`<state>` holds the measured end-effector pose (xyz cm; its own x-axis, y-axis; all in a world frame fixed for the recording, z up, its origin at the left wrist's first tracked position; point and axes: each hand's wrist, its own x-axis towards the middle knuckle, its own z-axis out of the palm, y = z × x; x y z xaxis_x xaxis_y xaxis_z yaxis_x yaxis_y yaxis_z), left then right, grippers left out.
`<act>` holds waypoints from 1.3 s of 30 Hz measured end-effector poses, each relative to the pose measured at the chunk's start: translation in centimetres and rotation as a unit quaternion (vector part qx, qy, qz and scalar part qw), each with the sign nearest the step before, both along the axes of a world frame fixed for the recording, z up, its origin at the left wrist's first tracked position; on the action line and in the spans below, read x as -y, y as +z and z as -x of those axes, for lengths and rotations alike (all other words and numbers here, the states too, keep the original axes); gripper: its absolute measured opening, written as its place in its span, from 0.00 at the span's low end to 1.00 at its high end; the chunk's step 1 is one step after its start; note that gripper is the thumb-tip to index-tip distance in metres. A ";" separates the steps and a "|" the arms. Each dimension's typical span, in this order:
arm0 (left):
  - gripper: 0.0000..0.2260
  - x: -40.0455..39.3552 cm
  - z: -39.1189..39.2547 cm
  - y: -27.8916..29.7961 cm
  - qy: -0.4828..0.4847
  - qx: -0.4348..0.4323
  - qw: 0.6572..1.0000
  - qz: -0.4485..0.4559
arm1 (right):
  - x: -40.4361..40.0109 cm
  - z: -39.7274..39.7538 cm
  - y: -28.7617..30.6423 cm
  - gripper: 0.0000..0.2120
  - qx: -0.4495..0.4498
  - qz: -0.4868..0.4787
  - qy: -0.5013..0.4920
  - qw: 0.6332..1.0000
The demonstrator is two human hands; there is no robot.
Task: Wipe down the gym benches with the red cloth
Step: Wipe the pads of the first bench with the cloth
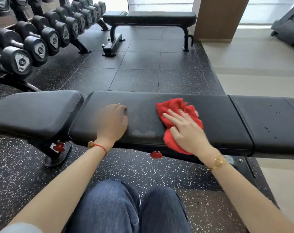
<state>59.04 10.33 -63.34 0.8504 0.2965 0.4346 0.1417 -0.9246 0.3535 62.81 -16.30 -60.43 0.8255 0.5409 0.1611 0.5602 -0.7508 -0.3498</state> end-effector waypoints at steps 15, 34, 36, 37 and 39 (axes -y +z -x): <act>0.14 0.0 0.0 0.0 -0.003 -0.012 1.000 -0.005 | -2.3 -4.5 0.5 0.25 -0.022 0.028 -0.052 0.998; 0.16 12.6 -3.3 4.1 -0.210 0.000 0.977 0.033 | 5.8 -3.4 1.0 0.24 -0.048 0.015 -0.243 0.969; 0.17 15.2 -4.2 3.7 -0.233 -0.022 0.972 0.028 | 6.4 -2.1 0.8 0.24 -0.040 0.003 -0.228 0.973; 0.17 16.4 -4.6 3.4 -0.239 -0.032 0.970 0.023 | 6.6 -1.5 0.7 0.24 -0.034 -0.001 -0.224 0.974; 0.18 18.6 -5.1 2.8 -0.248 -0.049 0.967 0.020 | 6.9 -0.9 0.6 0.24 -0.024 -0.018 -0.222 0.975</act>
